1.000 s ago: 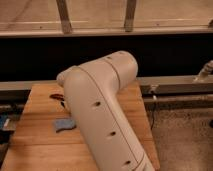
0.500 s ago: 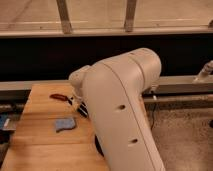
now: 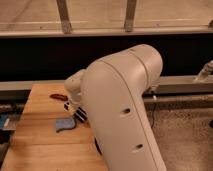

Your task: Place the eraser on the white sponge

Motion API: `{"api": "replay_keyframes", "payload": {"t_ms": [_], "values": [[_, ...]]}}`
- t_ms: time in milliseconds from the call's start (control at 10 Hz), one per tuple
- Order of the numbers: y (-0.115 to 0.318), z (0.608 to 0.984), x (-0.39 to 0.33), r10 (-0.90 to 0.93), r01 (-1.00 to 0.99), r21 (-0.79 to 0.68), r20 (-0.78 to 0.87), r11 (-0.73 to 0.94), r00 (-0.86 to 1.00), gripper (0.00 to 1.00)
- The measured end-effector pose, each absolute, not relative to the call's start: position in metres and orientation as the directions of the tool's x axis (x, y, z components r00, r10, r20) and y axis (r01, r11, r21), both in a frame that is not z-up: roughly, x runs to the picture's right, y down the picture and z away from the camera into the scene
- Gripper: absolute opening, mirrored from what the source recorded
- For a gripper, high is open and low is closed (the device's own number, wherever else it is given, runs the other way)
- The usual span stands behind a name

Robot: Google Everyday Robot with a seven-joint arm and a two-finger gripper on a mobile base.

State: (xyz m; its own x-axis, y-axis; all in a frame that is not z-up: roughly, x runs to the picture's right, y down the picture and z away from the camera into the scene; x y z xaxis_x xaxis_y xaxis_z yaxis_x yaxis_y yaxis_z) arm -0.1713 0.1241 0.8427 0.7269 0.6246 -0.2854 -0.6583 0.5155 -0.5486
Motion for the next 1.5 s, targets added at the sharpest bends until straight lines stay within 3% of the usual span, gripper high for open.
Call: {"api": "replay_keyframes", "payload": {"t_ms": [400, 800, 1200, 1500], "values": [[0.139, 0.820, -0.199, 0.580, -0.607, -0.579, -0.262, 0.544, 0.771, 0.00], [0.159, 0.823, -0.219, 0.542, -0.549, -0.652, -0.243, 0.523, 0.805, 0.02], [0.169, 0.830, -0.227, 0.530, -0.531, -0.691, -0.248, 0.491, 0.811, 0.30], [0.169, 0.830, -0.227, 0.530, -0.531, -0.690, -0.248, 0.491, 0.811, 0.30]]}}
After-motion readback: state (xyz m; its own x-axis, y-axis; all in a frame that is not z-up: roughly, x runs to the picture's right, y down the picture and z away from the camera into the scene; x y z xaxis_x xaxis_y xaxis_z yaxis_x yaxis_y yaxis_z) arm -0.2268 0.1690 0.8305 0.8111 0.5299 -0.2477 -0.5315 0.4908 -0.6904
